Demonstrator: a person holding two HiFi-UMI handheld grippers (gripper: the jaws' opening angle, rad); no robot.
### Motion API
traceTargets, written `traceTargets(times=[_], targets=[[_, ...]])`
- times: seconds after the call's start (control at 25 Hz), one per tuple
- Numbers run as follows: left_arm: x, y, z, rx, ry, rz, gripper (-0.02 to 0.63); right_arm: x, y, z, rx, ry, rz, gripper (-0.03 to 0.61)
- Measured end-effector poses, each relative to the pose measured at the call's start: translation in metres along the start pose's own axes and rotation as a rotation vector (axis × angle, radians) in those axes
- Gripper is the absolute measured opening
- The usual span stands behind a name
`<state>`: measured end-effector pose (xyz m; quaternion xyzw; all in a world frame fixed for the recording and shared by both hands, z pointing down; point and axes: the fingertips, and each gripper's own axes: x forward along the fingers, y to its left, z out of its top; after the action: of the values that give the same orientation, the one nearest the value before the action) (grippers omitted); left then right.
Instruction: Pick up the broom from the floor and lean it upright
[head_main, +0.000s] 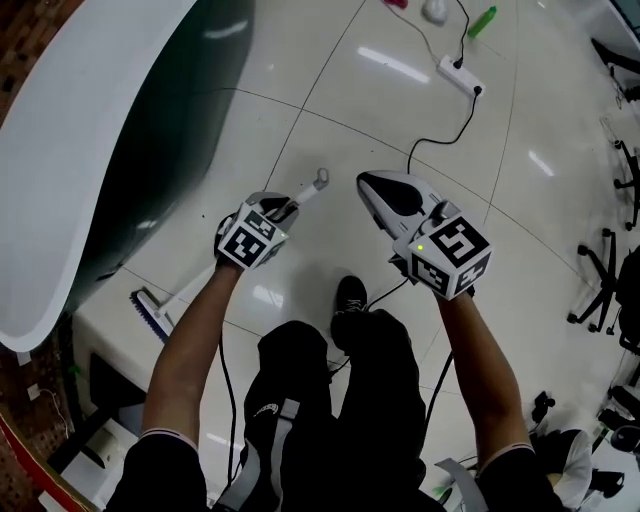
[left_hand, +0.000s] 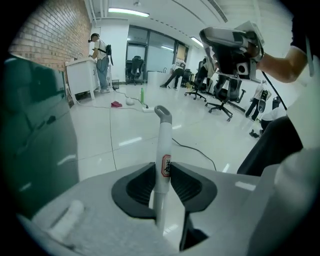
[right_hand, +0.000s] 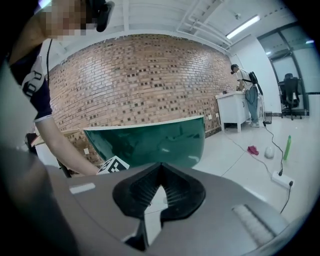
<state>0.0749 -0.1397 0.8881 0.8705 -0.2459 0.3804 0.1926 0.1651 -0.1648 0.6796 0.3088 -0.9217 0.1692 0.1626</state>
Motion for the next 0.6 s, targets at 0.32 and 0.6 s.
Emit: traceTargets(times=[0.32, 0.6], targets=[[-0.098, -0.014, 0.07, -0.035, -0.057, 0.071, 0.103, -0.025, 0.031, 0.103, -0.035, 0.008, 0.105, 0.001], [-0.2, -0.014, 0.107, -0.066, -0.137, 0.169, 0.102, -0.026, 0.078, 0.189, -0.068, -0.012, 0.246, 0.001]])
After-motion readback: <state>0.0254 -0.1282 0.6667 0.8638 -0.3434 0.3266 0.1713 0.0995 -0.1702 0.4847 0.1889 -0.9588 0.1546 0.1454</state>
